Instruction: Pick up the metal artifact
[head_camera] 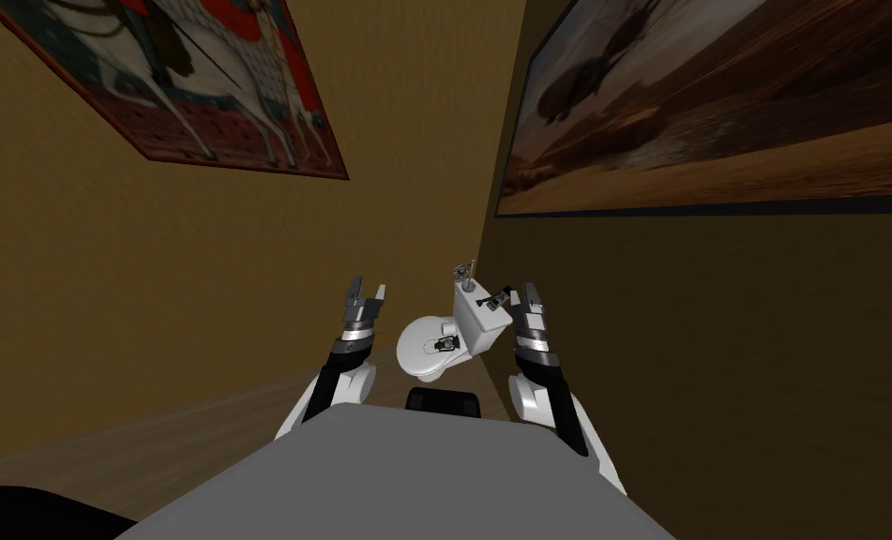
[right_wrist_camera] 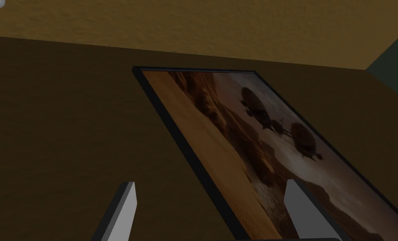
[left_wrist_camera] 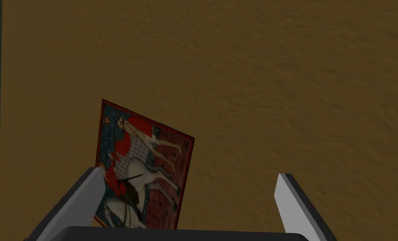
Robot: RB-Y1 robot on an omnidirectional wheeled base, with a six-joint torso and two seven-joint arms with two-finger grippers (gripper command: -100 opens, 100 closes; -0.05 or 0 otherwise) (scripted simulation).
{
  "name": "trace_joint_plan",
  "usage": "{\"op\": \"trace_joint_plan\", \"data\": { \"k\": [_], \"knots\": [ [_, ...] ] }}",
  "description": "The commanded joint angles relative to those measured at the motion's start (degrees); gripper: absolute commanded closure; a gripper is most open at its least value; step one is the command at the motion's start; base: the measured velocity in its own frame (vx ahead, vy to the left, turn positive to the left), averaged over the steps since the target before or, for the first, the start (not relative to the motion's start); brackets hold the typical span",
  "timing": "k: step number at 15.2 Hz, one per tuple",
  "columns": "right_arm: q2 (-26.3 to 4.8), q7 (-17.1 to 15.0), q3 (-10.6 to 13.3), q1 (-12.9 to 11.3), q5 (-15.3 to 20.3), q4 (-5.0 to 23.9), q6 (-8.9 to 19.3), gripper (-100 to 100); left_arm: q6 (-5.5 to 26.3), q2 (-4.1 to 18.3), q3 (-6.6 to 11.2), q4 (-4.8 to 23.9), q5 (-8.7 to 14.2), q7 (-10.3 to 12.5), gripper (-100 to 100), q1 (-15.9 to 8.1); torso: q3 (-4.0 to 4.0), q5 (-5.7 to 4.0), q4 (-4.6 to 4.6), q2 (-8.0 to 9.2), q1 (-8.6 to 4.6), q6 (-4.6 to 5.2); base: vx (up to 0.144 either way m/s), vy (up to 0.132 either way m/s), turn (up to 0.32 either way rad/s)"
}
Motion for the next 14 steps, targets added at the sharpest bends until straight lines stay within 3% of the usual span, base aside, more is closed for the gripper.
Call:
{"op": "trace_joint_plan", "data": {
  "k": [1, 4, 9, 14],
  "knots": [
    [-1.6, -0.3, -0.1, -0.2, -1.0, 0.4, 0.5, -100, 0.0, 0.0, 0.0, 0.0, 0.0, 0.0, 0, 0.0, 0.0, 0.0, 0.0, 0.0, 0.0, 0.0, 0.0, 0.0, 0.0],
    [-4.8, -1.7, -0.7, -0.9, -4.9, 1.8, 2.6, -100, 0.0, 0.0, 0.0, 0.0, 0.0, 0.0, 0, 0.0, -0.01, -0.01, -0.01, -0.02, -0.07, -0.01, 0.005, -0.013, 0.026],
    [-6.6, -3.0, -1.3, -1.6, -9.6, 3.3, 4.7, -100, 0.0, 0.0, 0.0, 0.0, 0.0, 0.0, 0, 0.0, -0.02, -0.02, -0.01, -0.04, -0.1, 0.0, 0.006, -0.018, 0.022],
    [-8.7, -5.7, -2.5, -3.0, -16.3, 6.2, 8.8, -100, 0.0, 0.0, 0.0, 0.0, 0.0, 0.0, 0, 0.0, -0.03, -0.03, -0.01, -0.05, -0.11, 0.0, 0.007, -0.021, 0.029]
  ]
}}
